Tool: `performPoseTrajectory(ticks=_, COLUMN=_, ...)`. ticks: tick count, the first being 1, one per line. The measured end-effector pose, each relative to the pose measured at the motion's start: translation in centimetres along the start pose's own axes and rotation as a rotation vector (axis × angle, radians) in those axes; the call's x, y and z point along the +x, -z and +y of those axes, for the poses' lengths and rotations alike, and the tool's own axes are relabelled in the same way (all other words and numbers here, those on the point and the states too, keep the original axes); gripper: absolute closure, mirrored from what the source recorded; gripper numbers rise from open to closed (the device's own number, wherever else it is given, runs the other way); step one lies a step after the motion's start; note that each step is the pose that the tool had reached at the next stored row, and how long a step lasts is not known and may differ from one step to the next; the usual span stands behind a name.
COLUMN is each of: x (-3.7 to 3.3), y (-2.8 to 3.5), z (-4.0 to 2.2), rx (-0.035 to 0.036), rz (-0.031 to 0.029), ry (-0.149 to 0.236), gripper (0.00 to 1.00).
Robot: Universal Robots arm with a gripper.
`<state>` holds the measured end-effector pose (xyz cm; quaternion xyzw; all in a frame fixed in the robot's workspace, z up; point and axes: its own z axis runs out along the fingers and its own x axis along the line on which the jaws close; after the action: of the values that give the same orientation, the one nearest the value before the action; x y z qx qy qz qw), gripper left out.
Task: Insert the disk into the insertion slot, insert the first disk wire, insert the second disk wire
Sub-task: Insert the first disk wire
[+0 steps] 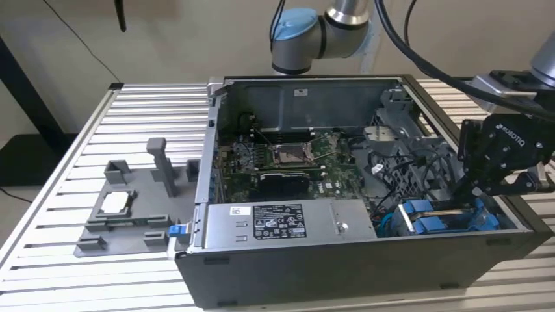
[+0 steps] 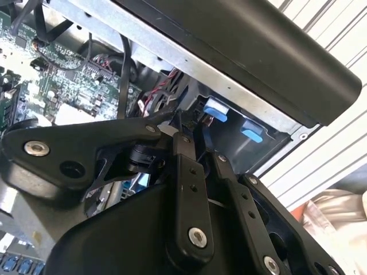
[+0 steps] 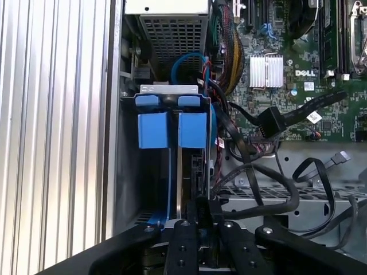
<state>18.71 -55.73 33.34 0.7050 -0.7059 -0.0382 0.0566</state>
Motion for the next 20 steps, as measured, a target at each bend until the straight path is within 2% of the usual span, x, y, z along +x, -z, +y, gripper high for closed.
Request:
performPoseTrajectory(ticks=4, x=-0.01, y=-0.25, z=-0.02, rx=0.0, rz=0.0, ry=0.0, gripper=0.81)
performPoseTrajectory(ticks=13, x=-0.02, y=-0.37, z=-0.03, rx=-0.0002, rz=-0.0022, ry=0.0, gripper=0.8)
performPoseTrajectory(ticks=14, x=-0.01, y=-0.22, z=-0.01, rx=-0.0001, rz=-0.0012, ry=-0.001, gripper=0.73)
performPoseTrajectory(ticks=20, x=0.04, y=1.45, z=0.21, rx=0.0024, rz=-0.0009, ry=-0.001, gripper=0.73)
